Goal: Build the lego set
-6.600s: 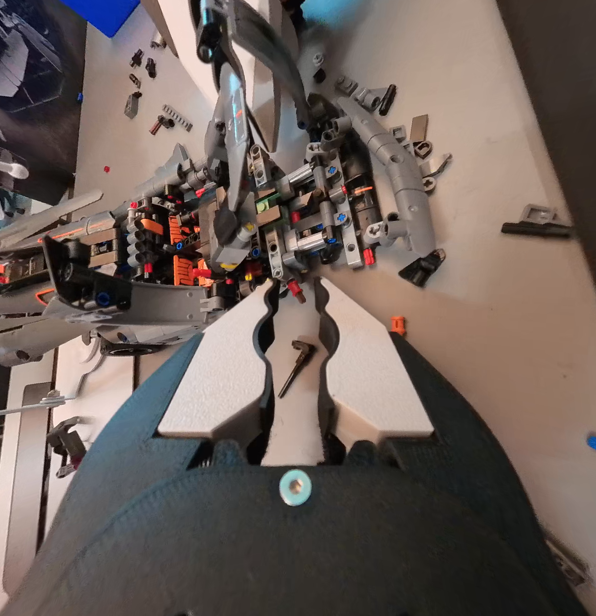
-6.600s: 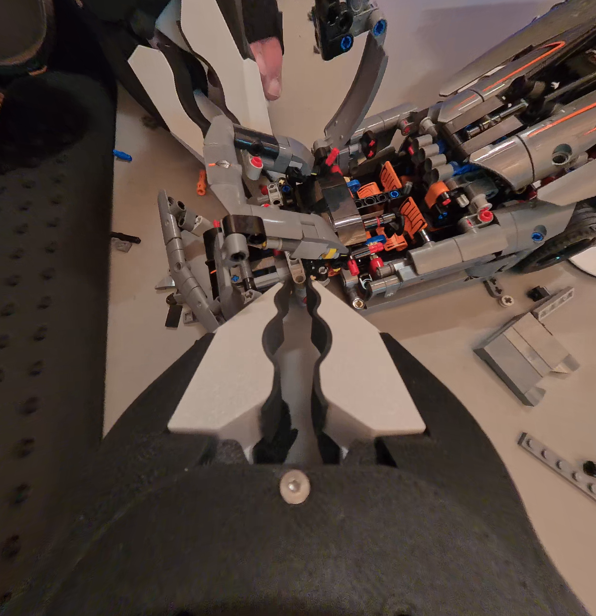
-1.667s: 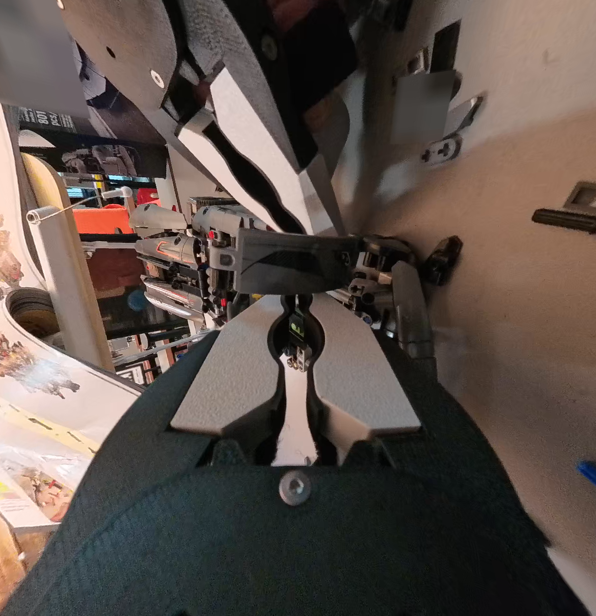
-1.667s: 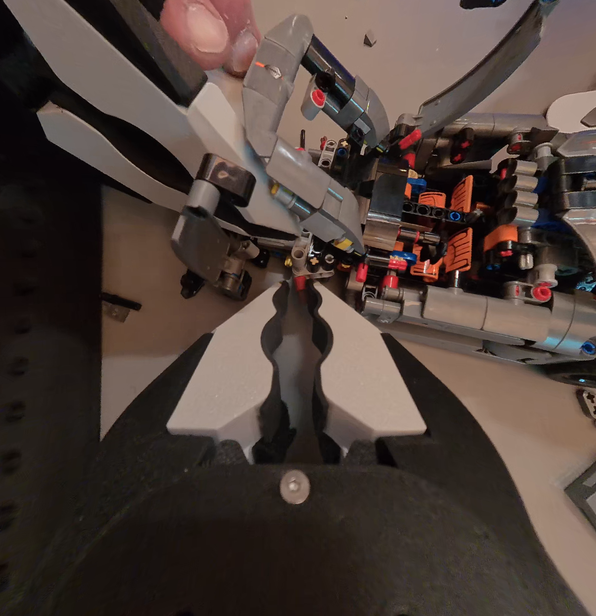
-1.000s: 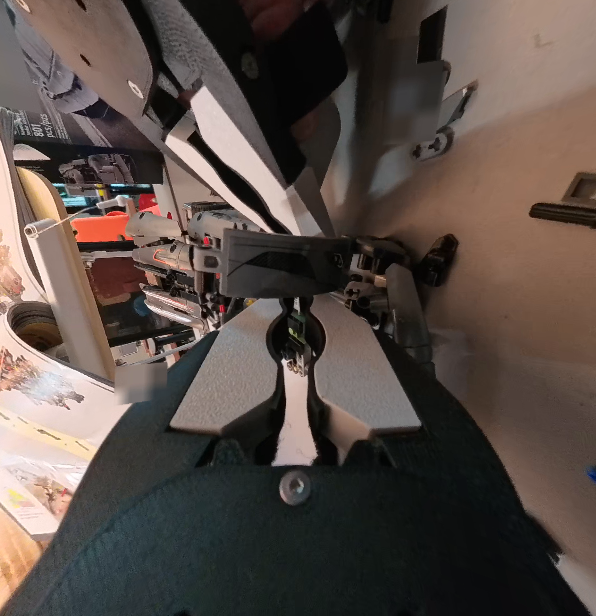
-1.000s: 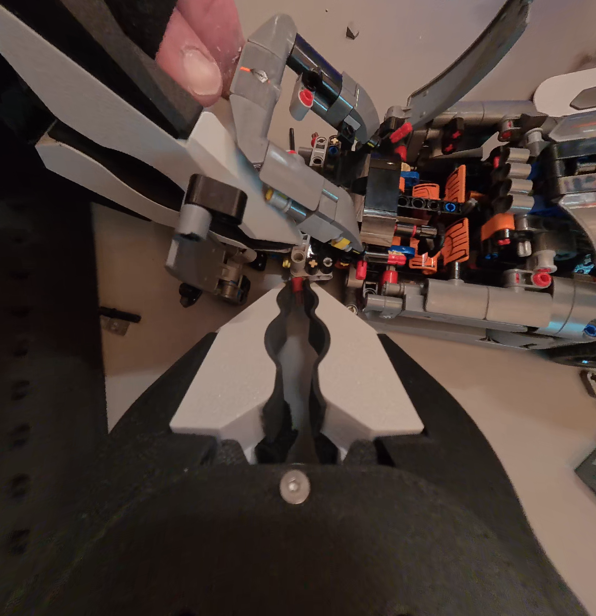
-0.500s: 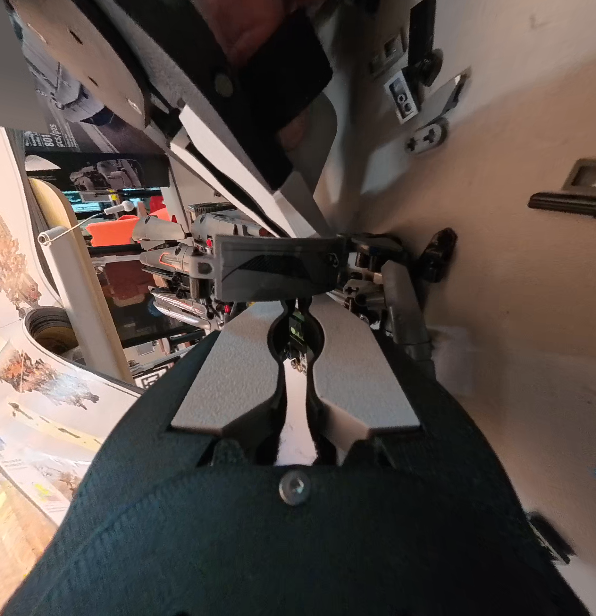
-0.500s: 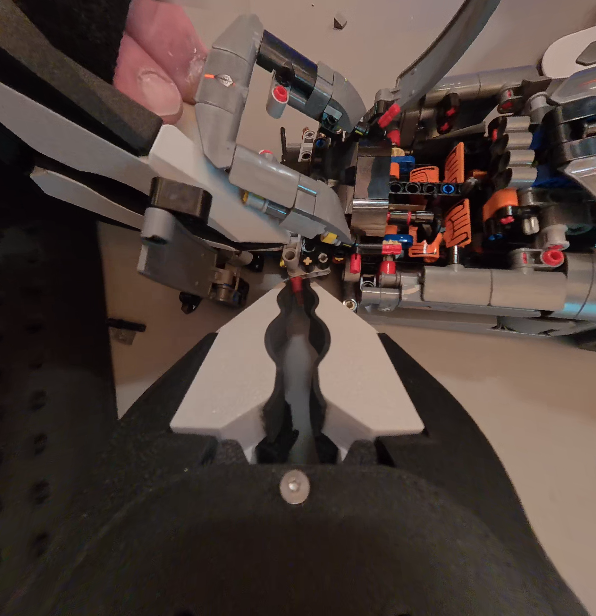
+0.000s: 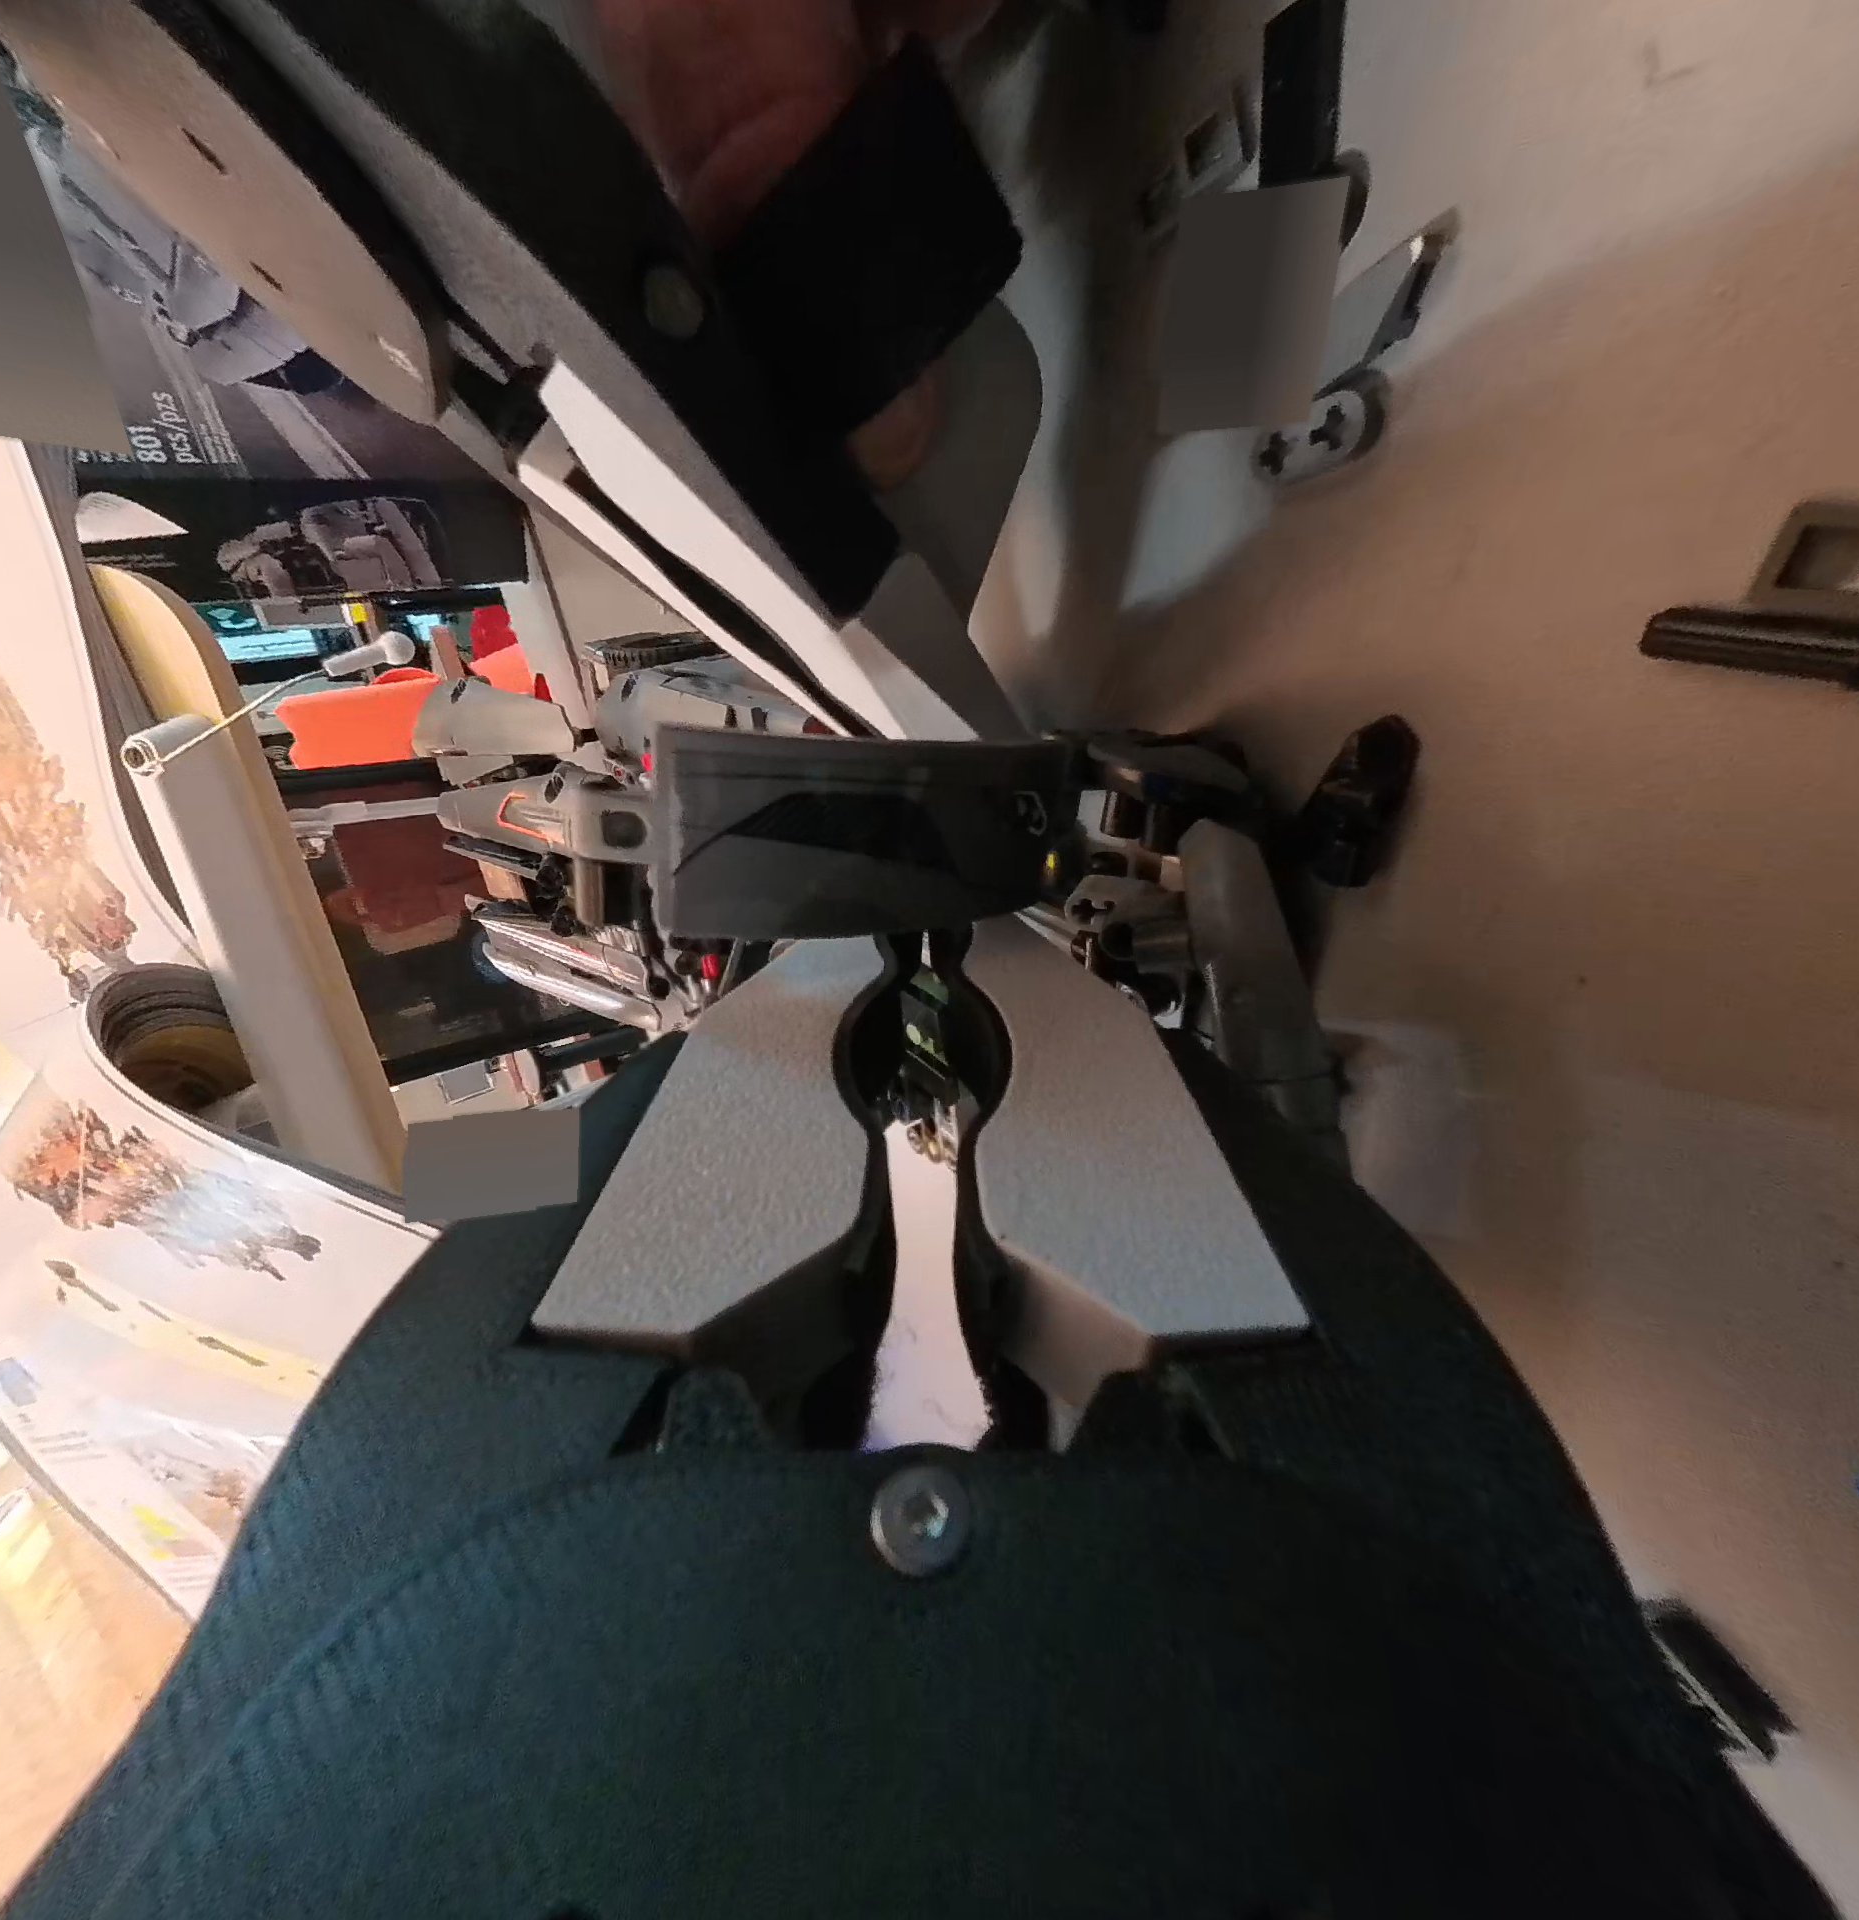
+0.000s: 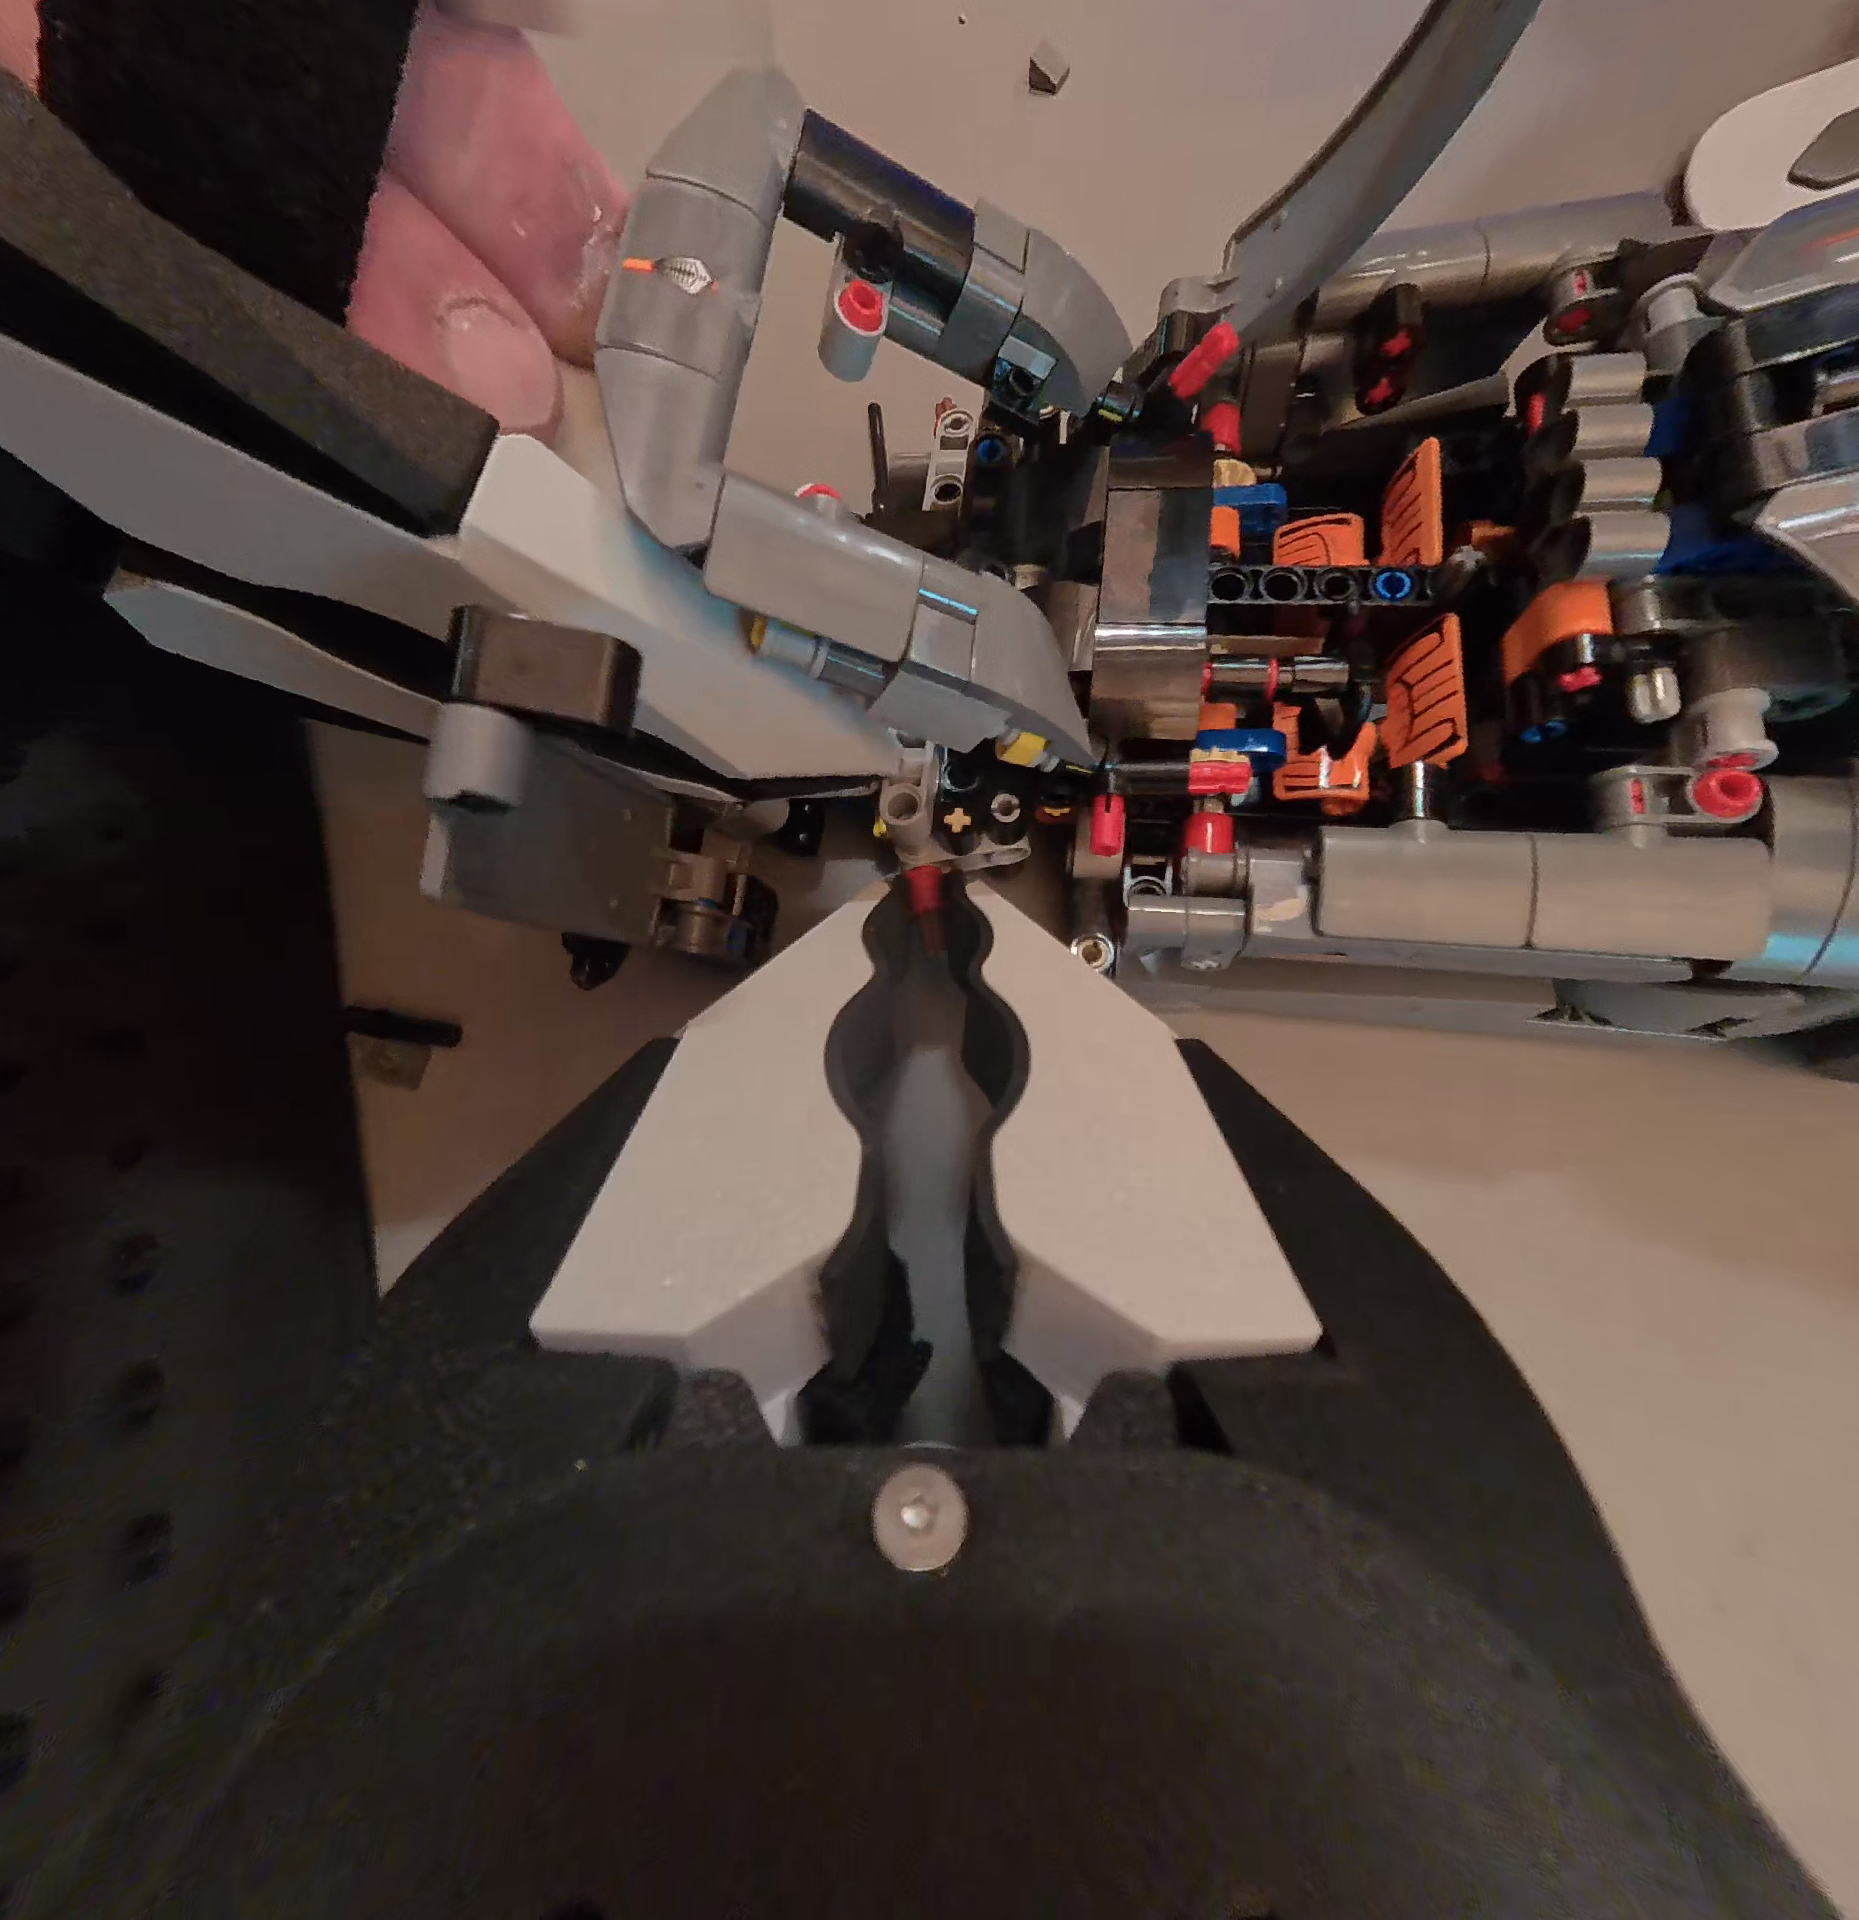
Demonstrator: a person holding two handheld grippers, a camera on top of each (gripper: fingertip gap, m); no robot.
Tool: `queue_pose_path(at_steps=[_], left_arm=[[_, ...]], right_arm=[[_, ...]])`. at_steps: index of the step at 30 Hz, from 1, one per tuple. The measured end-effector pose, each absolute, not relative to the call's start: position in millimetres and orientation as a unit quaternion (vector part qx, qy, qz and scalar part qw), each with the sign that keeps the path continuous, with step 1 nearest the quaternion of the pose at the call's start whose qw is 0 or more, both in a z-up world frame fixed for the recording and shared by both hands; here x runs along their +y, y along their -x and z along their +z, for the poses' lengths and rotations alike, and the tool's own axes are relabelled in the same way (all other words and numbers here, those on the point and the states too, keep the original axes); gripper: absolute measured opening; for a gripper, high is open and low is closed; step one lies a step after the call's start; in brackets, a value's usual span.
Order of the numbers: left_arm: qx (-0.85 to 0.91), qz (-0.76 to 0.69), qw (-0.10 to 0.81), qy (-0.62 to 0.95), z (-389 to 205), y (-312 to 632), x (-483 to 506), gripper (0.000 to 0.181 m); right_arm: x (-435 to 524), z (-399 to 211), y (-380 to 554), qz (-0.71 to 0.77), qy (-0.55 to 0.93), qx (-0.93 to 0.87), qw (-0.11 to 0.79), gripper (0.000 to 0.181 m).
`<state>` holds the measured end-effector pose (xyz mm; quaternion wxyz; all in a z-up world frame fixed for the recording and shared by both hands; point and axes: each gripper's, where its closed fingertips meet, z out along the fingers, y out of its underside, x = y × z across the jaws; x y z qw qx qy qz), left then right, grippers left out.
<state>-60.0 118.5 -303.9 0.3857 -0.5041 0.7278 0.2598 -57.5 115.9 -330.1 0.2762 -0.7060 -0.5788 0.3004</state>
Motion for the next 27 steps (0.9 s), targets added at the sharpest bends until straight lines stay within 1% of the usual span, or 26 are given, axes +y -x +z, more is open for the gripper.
queue_pose_path(at_steps=[16,27], left_arm=[[0.734,0.289,0.388,0.477,-302.5,60.8,118.6,0.0],[0.729,0.272,0.392,0.49,-301.1,59.3,119.0,0.0]], right_arm=[[115.4,-329.1,56.5,0.302,0.701,-0.582,0.282,0.002],[115.9,-327.7,55.9,0.299,0.698,-0.583,0.291,0.003]])
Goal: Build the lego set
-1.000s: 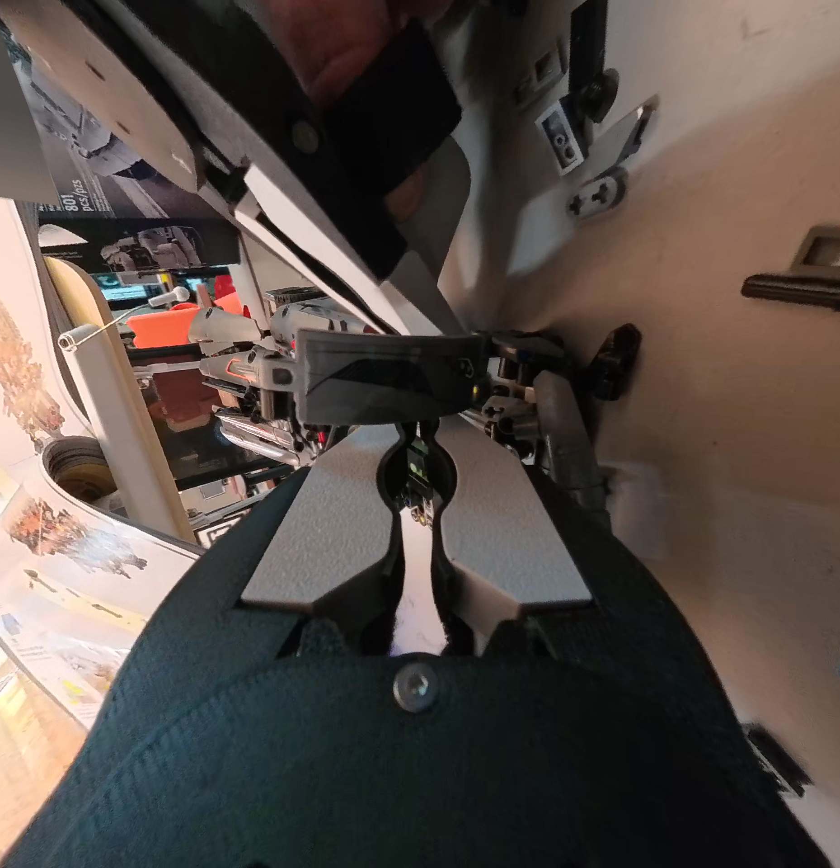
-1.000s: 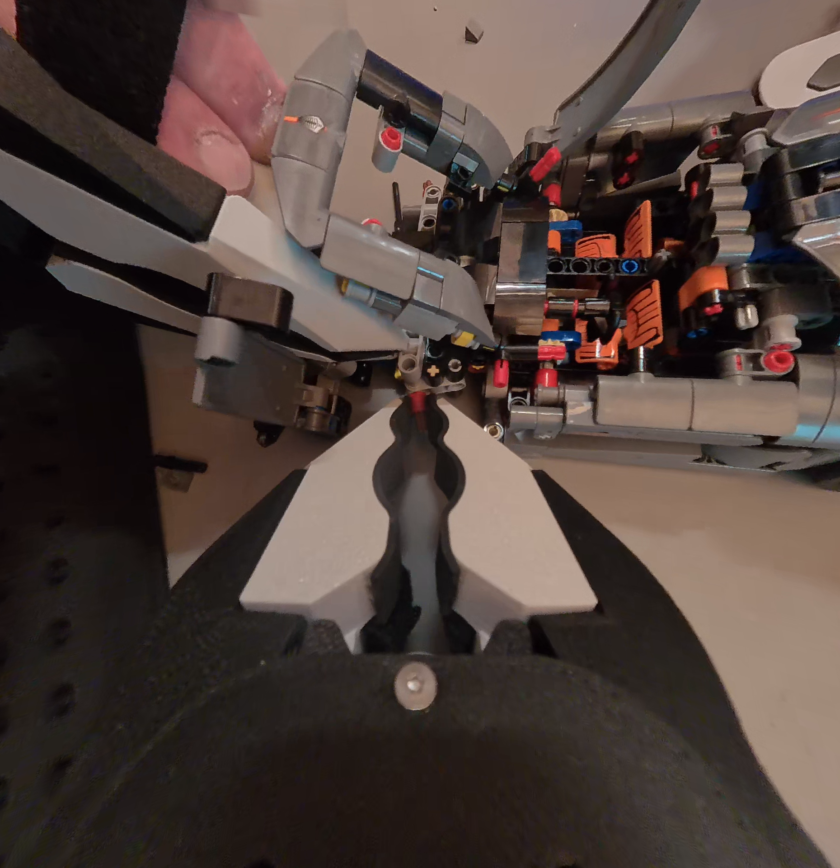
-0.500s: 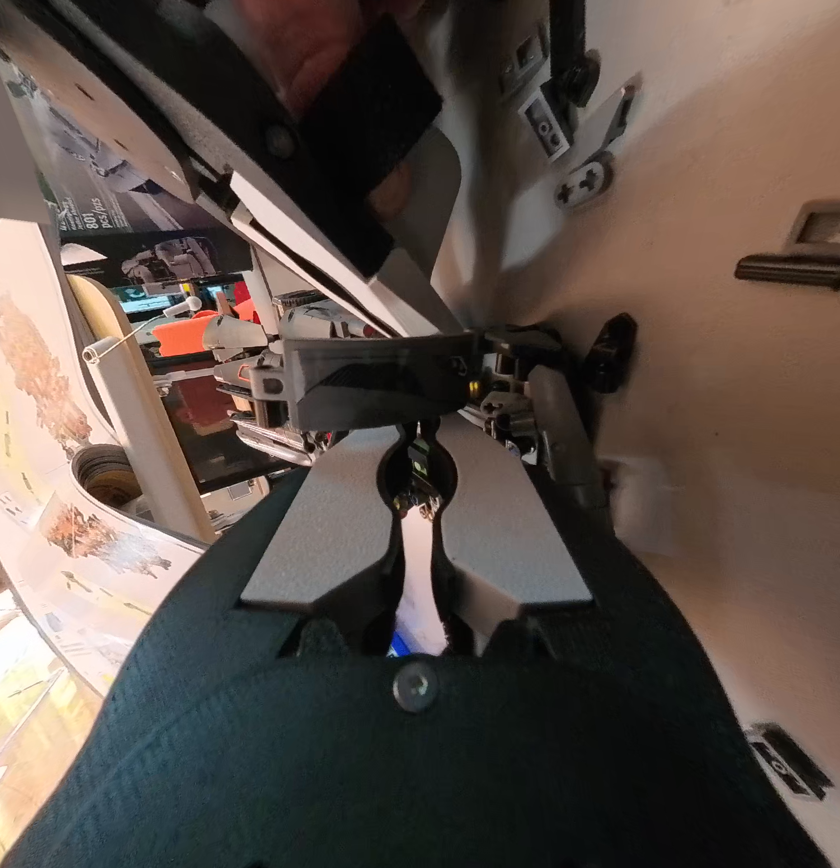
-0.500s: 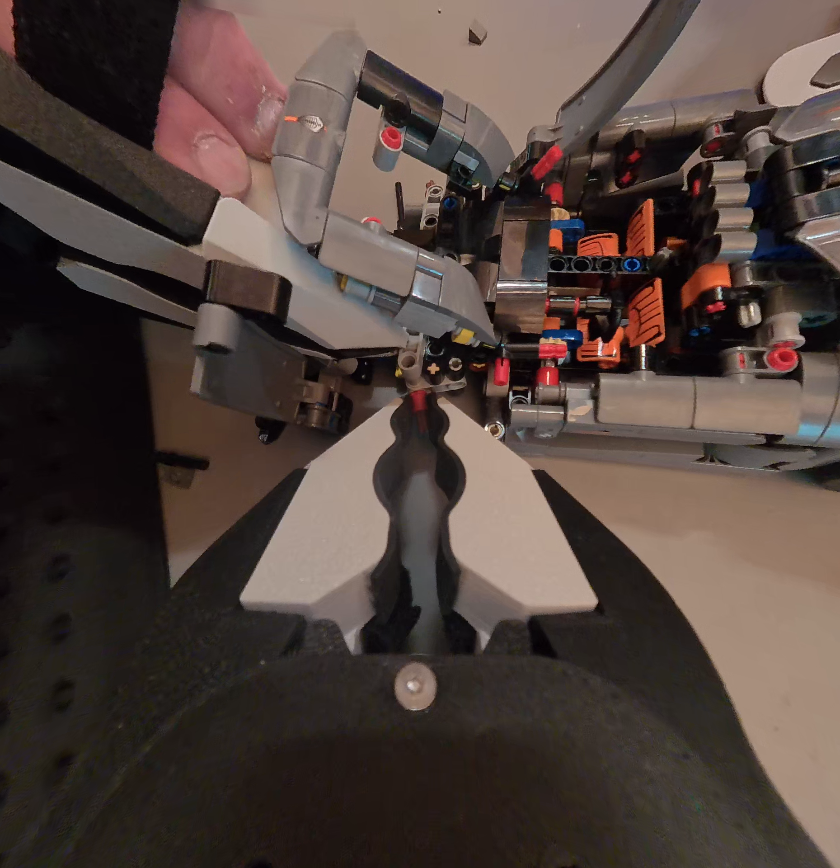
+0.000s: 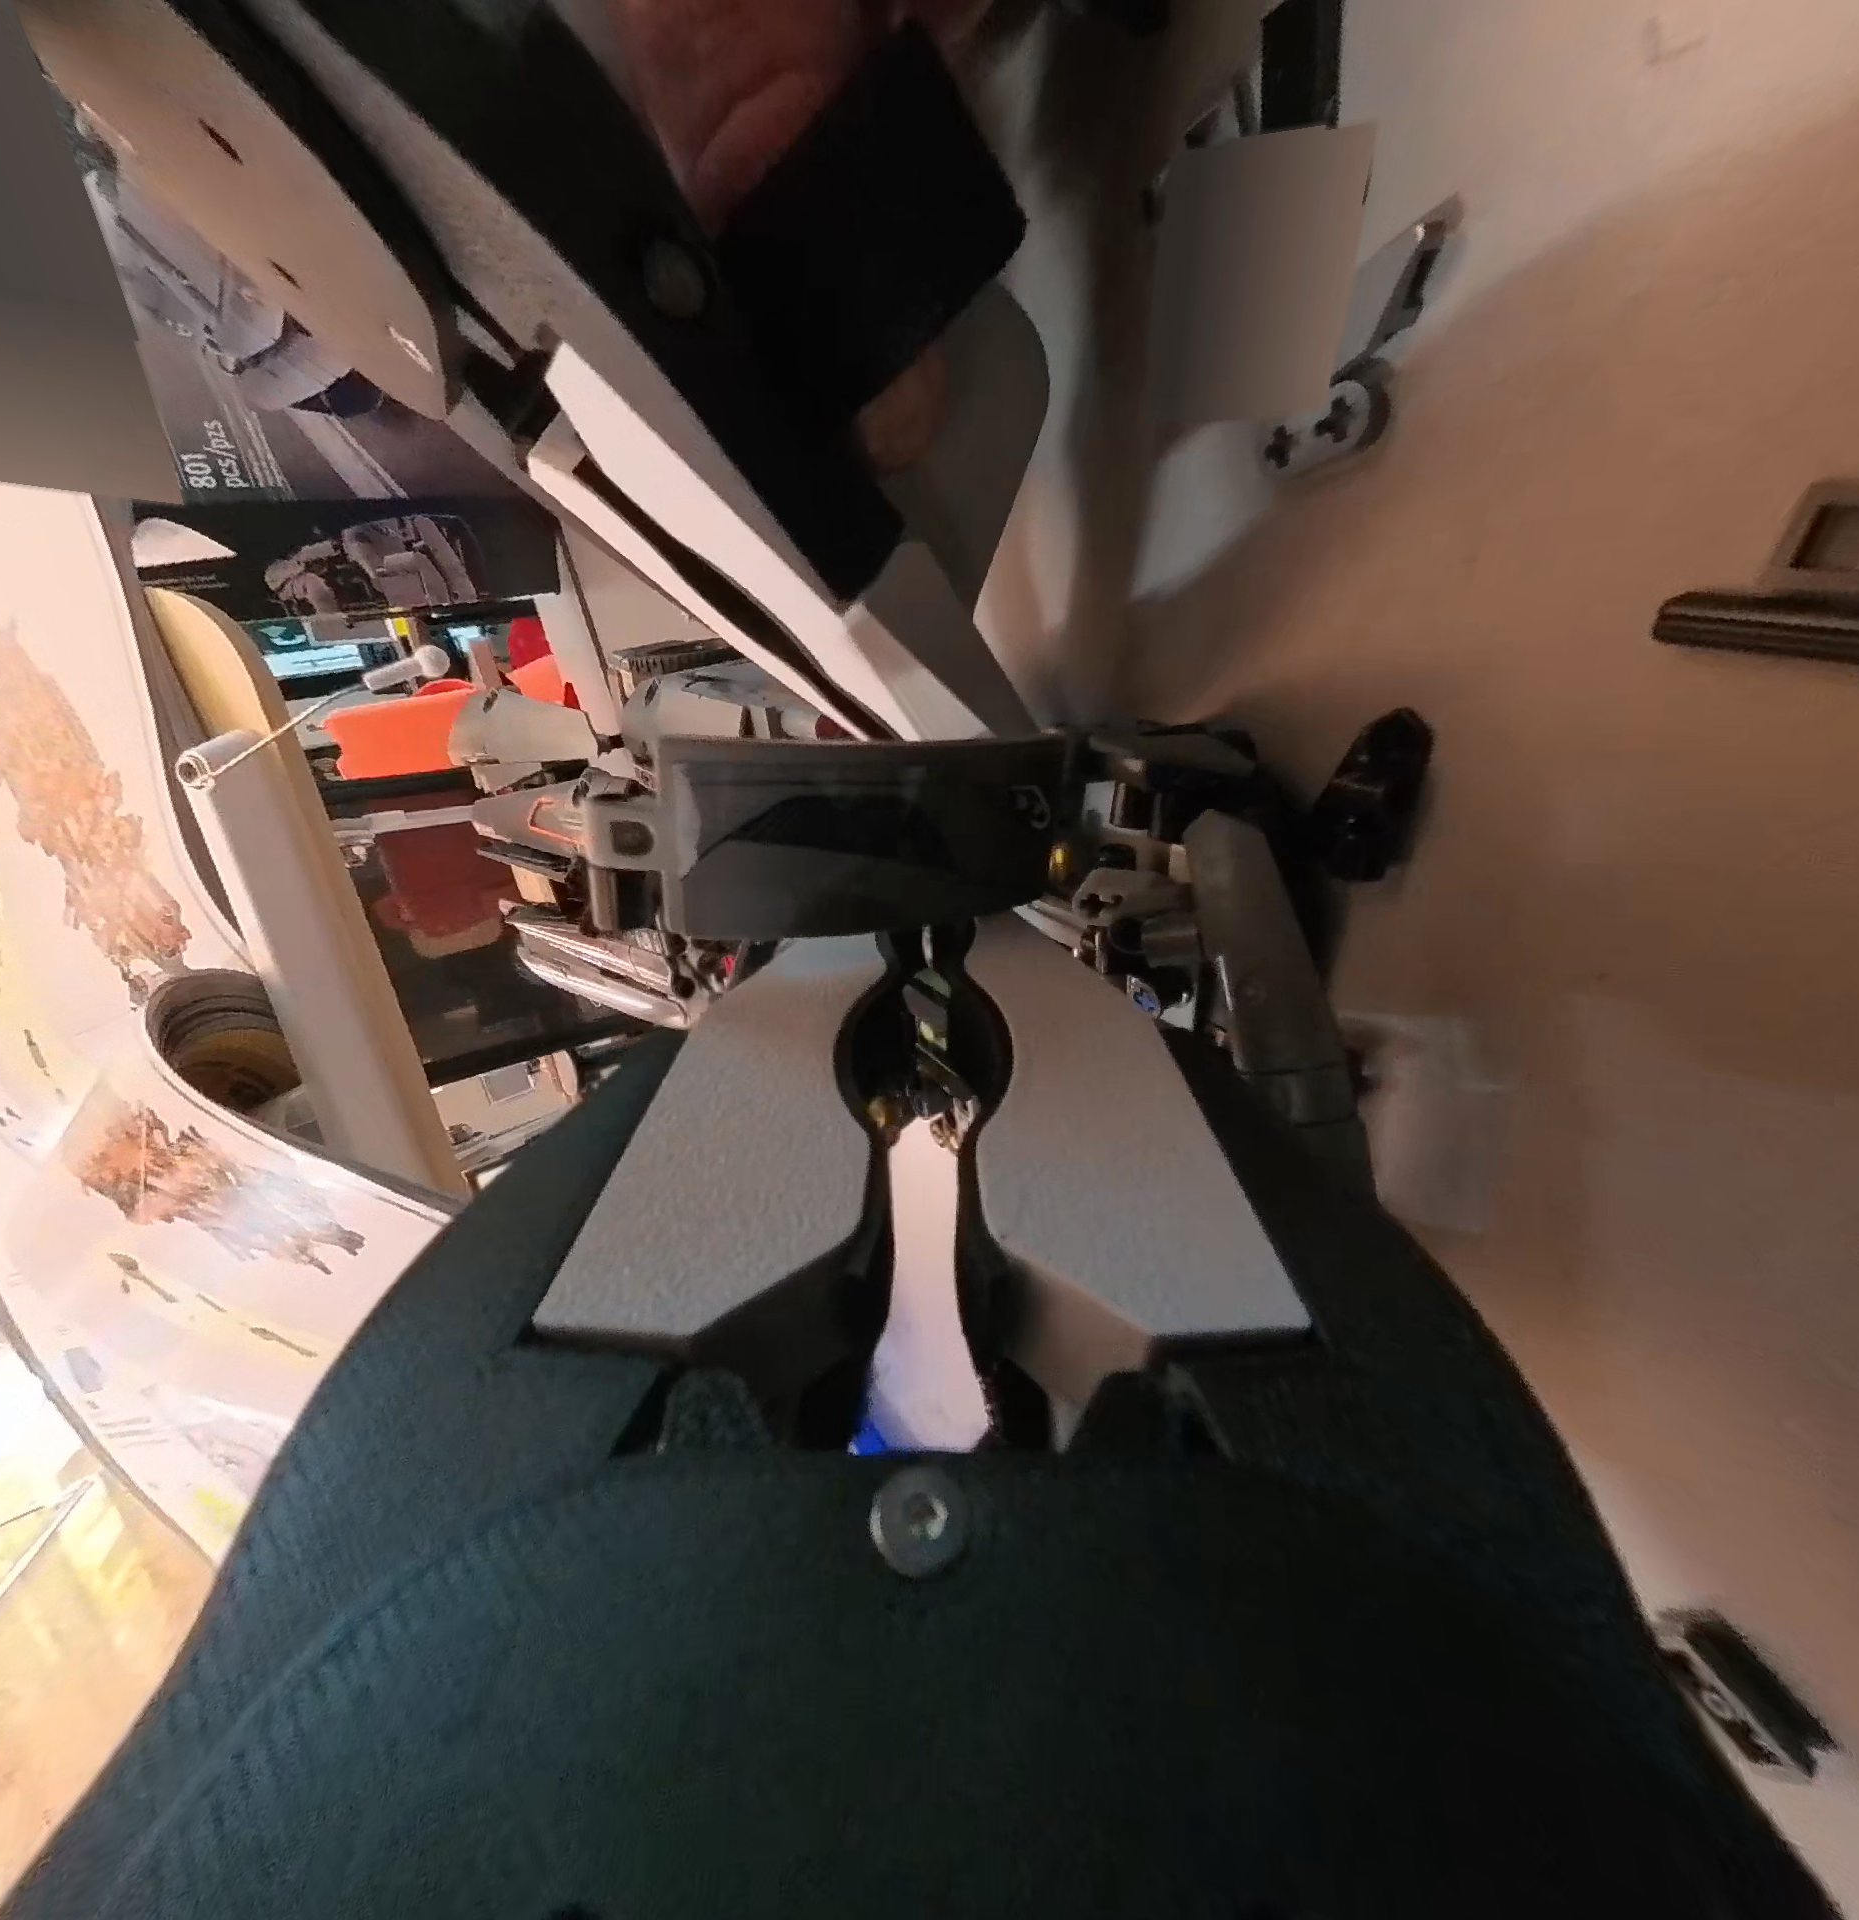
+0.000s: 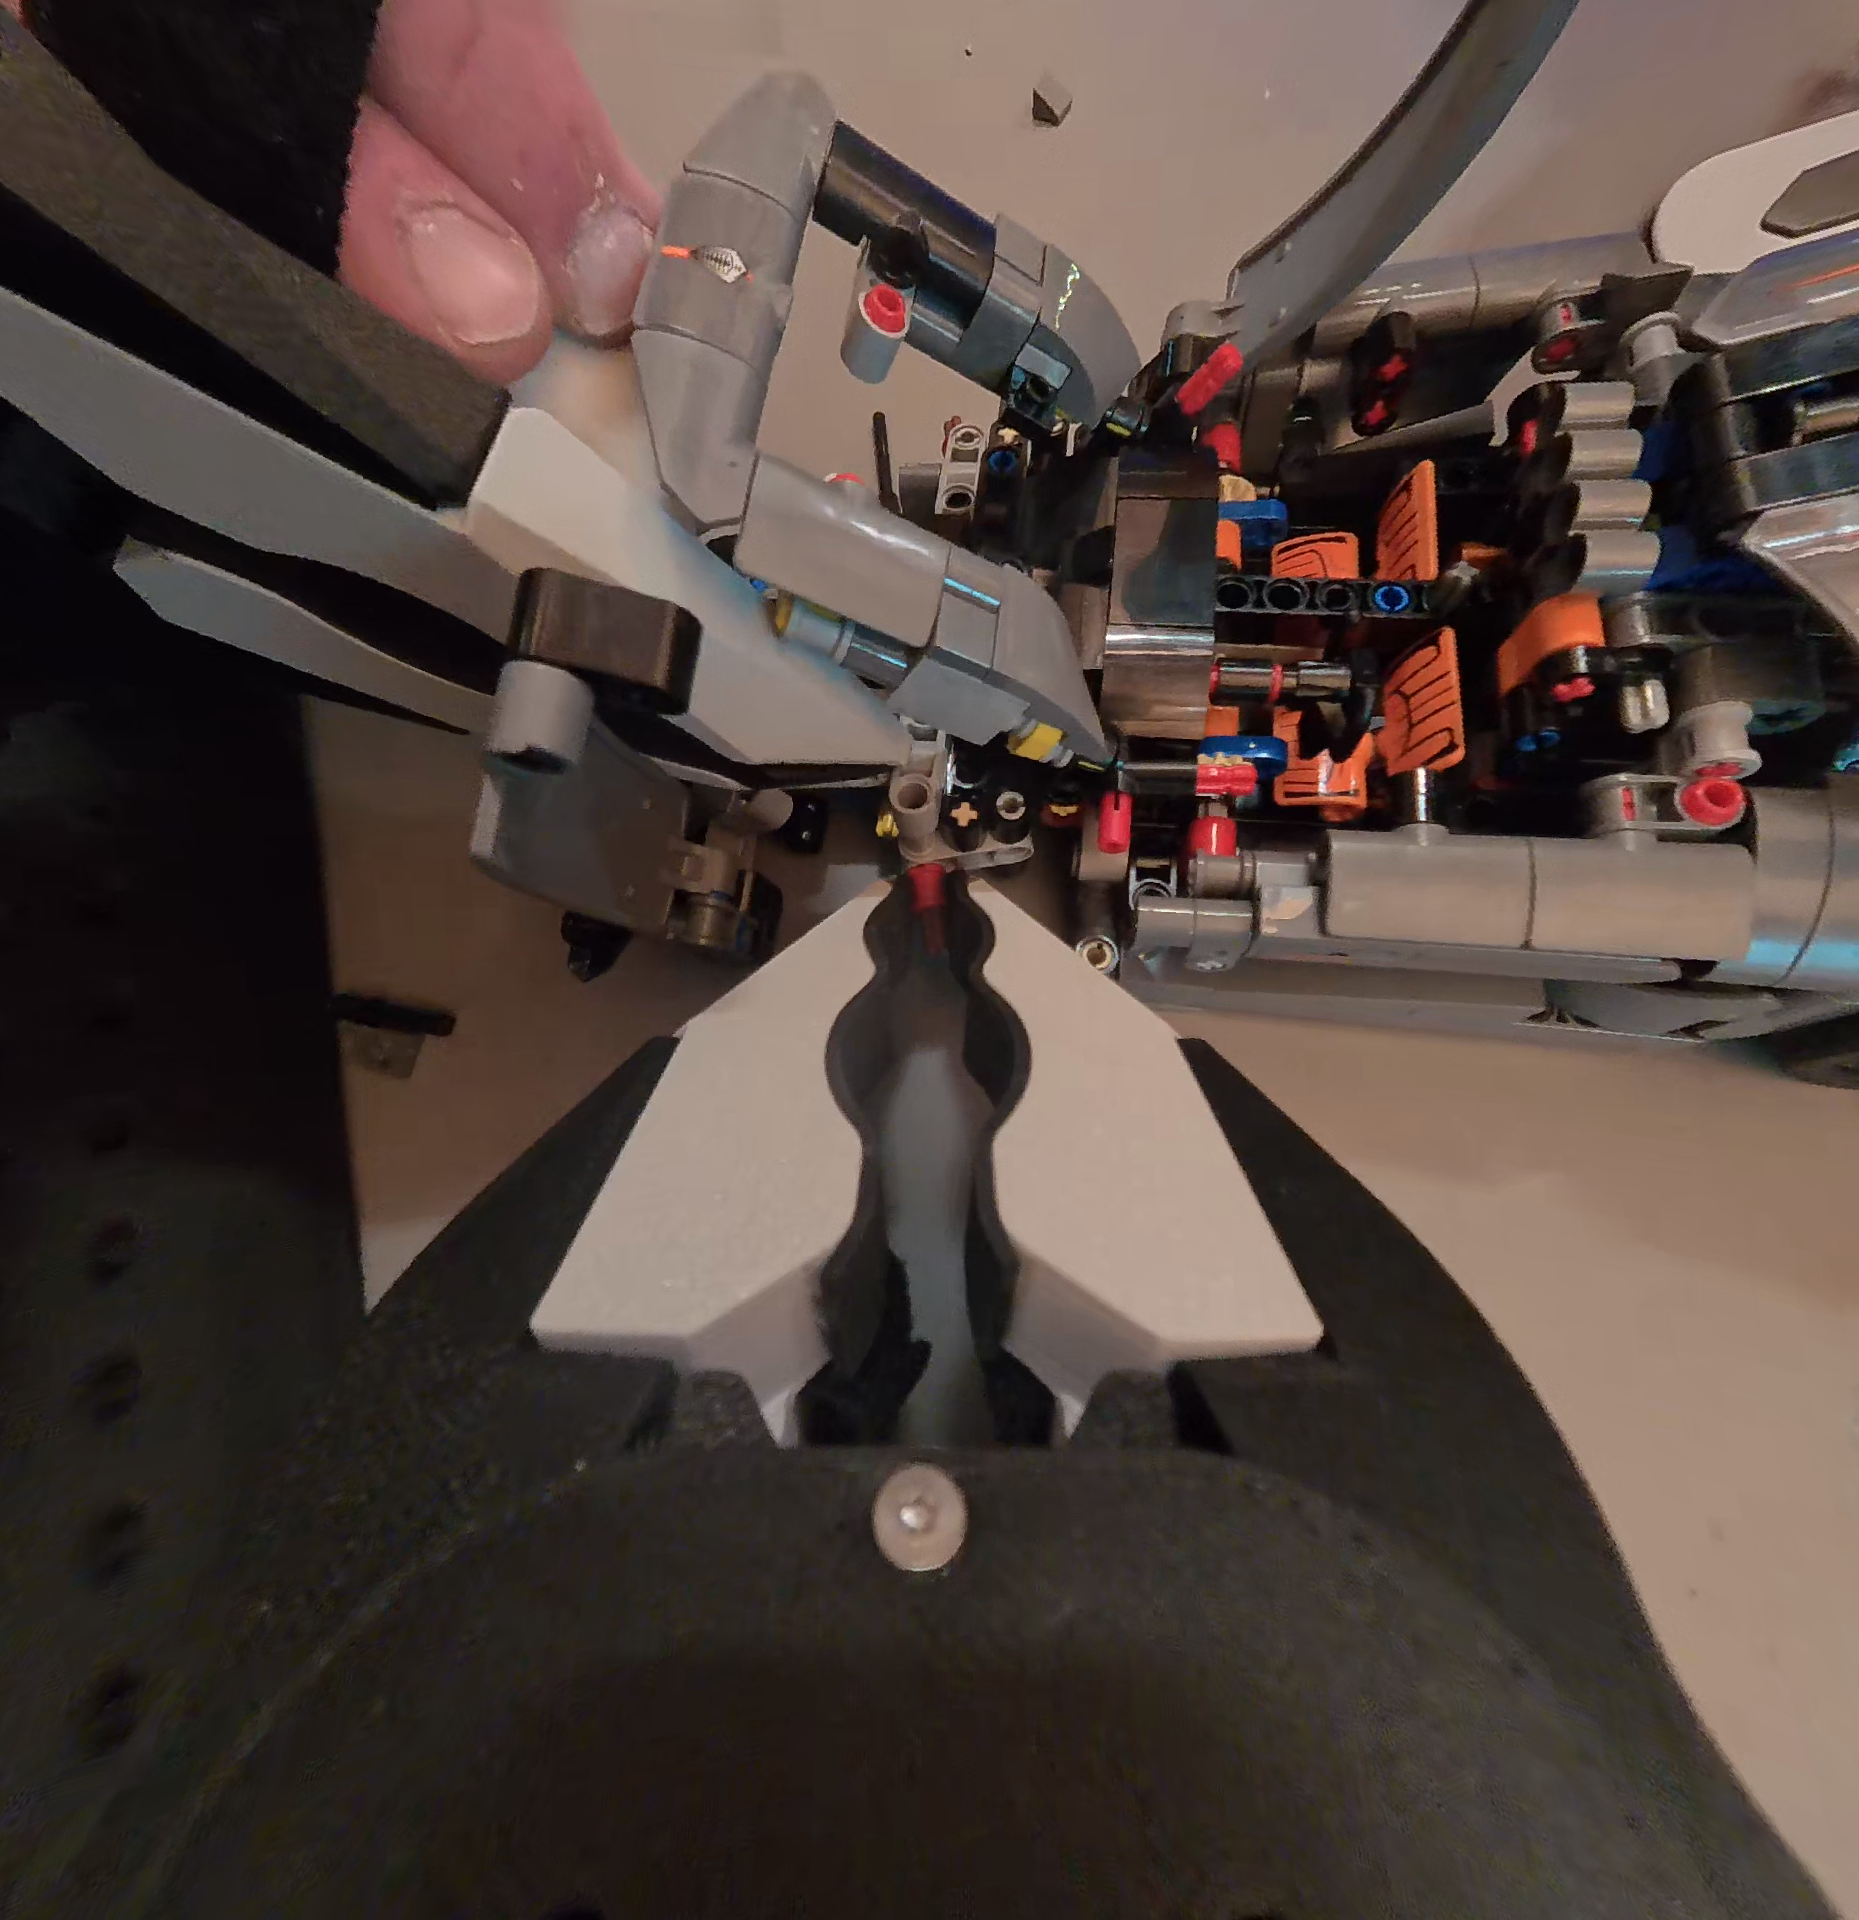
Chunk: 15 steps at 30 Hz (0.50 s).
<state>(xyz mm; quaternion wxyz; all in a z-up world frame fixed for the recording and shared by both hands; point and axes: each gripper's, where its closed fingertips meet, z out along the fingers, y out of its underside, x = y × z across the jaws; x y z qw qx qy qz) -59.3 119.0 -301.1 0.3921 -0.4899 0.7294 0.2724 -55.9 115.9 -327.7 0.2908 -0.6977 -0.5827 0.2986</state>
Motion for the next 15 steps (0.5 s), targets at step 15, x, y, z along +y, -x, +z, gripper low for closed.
queue_pose_path(at_steps=[15], left_arm=[[0.731,0.27,0.377,0.501,-304.5,57.5,118.7,0.0]], right_arm=[[117.1,-330.0,56.9,0.282,0.701,-0.584,0.296,0.002]])
